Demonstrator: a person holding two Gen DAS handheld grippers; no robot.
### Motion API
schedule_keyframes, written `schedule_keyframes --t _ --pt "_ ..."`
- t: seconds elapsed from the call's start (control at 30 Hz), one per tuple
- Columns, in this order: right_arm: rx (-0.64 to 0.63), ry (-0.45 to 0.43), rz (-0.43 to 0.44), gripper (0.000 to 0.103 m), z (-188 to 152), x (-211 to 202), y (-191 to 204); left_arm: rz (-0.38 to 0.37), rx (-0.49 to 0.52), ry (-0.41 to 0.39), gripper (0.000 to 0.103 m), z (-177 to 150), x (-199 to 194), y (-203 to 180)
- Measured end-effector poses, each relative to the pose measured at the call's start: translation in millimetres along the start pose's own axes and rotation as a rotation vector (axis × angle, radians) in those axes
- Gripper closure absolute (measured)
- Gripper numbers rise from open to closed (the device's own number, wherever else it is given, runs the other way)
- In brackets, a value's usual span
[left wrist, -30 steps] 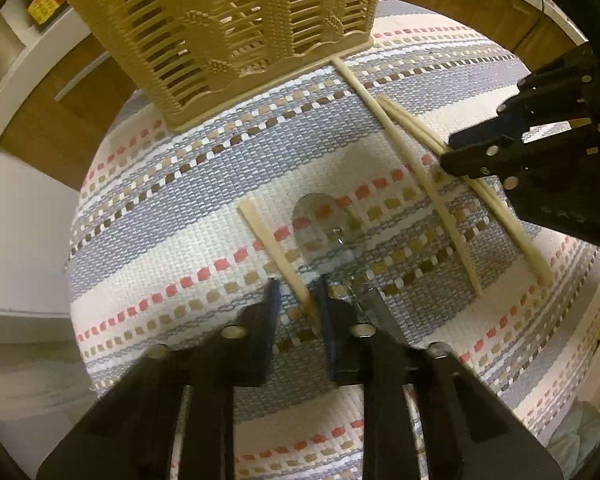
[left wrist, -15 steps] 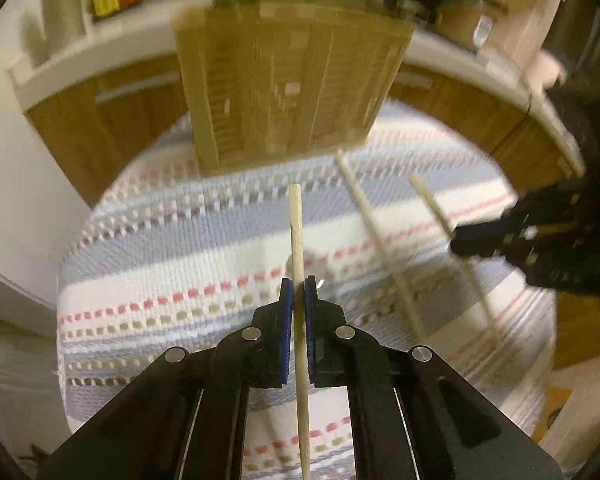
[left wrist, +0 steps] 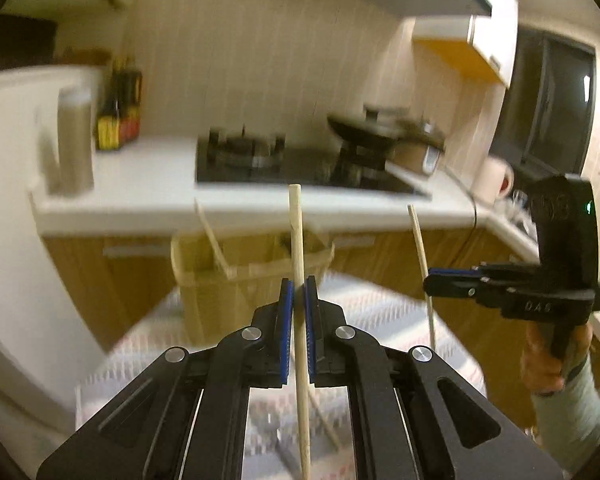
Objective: Organize utensils
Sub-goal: 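Lift the chopsticks with both grippers and carry them over the basket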
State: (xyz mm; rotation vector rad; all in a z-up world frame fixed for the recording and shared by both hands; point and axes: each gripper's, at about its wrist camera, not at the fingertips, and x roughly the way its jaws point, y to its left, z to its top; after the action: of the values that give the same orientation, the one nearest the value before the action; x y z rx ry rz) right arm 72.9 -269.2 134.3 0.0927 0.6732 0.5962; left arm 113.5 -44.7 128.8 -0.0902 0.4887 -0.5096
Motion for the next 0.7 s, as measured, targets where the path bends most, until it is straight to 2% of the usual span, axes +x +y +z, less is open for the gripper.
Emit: schedule_keyframes --t 0.17,0.27,0.43,0.53,0.7 --pt "-0.043 -0.133 -0.068 0.093 39.9 -9.2 6.4 0.033 -0.009 -0.111 0.099 32.5 2.3 -1.7" --pt "-0.094 -0.223 -0.138 0.093 58.6 -1.6 9.9 0.051 -0.029 -0.187 0.099 51.6 8.6 6.9" --pt "-0.125 -0.325 -0.203 0.093 87.6 9.7 6.5 0.049 -0.054 -0.298 0.099 73.0 17.4 22.2" --pt "-0.145 -0.375 -0.244 0.093 103.3 23.0 3.1 0.051 -0.071 -0.342 0.099 79.2 30.1 31.0" --pt "-0.187 -0.421 -0.299 0.093 113.6 49.7 -4.5 0.056 -0.068 -0.369 0.099 78.3 59.4 36.1"
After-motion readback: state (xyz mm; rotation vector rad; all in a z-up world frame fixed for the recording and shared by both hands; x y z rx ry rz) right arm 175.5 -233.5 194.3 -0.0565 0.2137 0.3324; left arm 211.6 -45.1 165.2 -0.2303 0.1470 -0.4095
